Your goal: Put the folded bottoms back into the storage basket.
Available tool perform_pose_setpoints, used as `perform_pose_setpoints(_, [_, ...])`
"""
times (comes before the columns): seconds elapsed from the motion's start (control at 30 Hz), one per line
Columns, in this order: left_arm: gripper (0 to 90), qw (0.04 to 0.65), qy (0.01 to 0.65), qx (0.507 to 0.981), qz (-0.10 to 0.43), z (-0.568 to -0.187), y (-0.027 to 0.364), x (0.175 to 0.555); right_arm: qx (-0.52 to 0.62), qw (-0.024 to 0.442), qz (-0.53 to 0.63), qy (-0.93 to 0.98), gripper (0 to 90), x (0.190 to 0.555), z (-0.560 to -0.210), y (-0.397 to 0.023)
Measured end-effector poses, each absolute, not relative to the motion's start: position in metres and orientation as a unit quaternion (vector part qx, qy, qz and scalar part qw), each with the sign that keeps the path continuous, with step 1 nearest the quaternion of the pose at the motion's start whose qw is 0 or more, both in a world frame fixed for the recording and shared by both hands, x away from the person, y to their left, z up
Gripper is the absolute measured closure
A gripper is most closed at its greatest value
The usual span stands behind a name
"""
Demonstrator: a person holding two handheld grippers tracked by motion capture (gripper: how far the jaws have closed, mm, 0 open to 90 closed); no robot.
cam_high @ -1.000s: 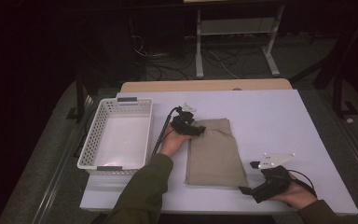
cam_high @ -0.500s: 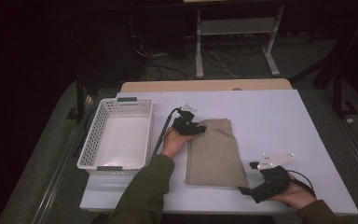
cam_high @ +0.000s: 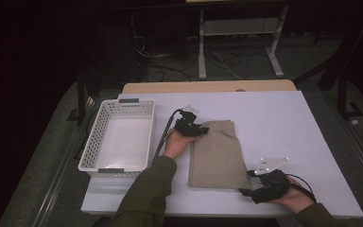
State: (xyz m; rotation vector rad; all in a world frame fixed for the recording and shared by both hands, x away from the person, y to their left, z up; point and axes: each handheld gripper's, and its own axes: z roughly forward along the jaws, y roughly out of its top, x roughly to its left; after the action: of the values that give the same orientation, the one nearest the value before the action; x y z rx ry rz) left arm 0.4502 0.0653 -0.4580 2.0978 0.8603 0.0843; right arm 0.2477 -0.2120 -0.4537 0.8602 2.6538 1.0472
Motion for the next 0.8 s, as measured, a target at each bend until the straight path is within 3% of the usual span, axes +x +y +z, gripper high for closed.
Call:
perform_pose_setpoints(0.13, [71.8, 0.423, 0.344, 0.838, 0.033, -0.458, 0.065, 0.450, 0.279, 0.097, 0.345, 0.891, 40.2, 0.246, -0.454, -0.207])
perform_pose_setpoints(0.4, [72.7, 0.422, 0.349, 0.836, 0.031, -0.458, 0.065, 0.450, 0.274, 0.093, 0.348, 0.892, 72.1, 0.248, -0.451, -0.202])
perform_pose_setpoints(0.57, [73.7, 0.420, 0.352, 0.836, 0.029, -0.457, 0.064, 0.450, 0.267, 0.093, 0.343, 0.896, 79.3, 0.248, -0.450, -0.199])
perform_pose_setpoints(0.8, [74.6, 0.429, 0.357, 0.830, 0.015, -0.452, 0.064, 0.448, 0.259, 0.087, 0.354, 0.894, 80.6, 0.252, -0.444, -0.199])
